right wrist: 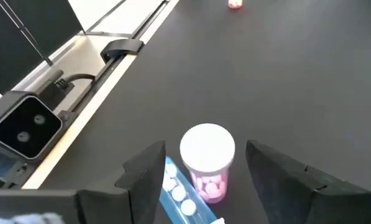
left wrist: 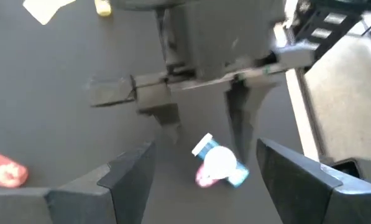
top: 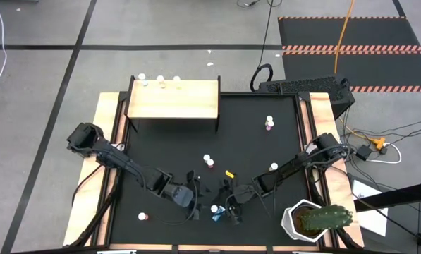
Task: Pick and place medicine bottles onto shelf by color
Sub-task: Put the bottom pink pill bottle on the shelf
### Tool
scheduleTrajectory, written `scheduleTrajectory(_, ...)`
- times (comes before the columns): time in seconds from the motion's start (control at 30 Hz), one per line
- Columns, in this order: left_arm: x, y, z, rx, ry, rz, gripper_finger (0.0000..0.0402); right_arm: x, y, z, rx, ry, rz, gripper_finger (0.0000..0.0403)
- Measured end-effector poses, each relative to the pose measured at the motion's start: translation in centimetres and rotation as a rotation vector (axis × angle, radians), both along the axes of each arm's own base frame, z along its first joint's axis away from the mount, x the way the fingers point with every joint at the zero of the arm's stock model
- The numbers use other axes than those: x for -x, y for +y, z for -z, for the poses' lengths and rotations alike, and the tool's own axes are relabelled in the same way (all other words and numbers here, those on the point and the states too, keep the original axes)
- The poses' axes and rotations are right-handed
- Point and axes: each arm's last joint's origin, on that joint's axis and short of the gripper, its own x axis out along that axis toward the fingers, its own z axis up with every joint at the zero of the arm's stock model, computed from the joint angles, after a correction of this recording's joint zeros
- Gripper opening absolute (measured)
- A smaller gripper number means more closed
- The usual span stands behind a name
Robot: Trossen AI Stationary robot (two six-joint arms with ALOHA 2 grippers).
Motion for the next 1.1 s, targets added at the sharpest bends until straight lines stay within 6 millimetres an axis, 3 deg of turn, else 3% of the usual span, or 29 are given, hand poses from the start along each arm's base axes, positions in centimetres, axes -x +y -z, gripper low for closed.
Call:
scheduleTrajectory(0.27,0.2,-0.2,-0.1,0.029,0.001,-0.025,0.0275,0.1,-0.2,0.3,0.02,0.027,0.0,0.02)
scheduleTrajectory(0.53,-1.1,-2.0,2.5,-0.051,-0.045,0.091,0.0276,0.4,-0.1,0.3,0.019,0.06,0.006,0.0213)
scheduleTrajectory(0.83,-2.2,-3.0,6.2,-0.108,-0.03,0.18,0.0275,1.6,-1.0,-3.2,0.081,0.077,0.102,0.022)
scheduleTrajectory(1.1,-2.9,-2.0,7.1,-0.156,-0.027,0.103,0.0275,2.7,-1.5,-4.9,0.115,0.113,0.094,0.022)
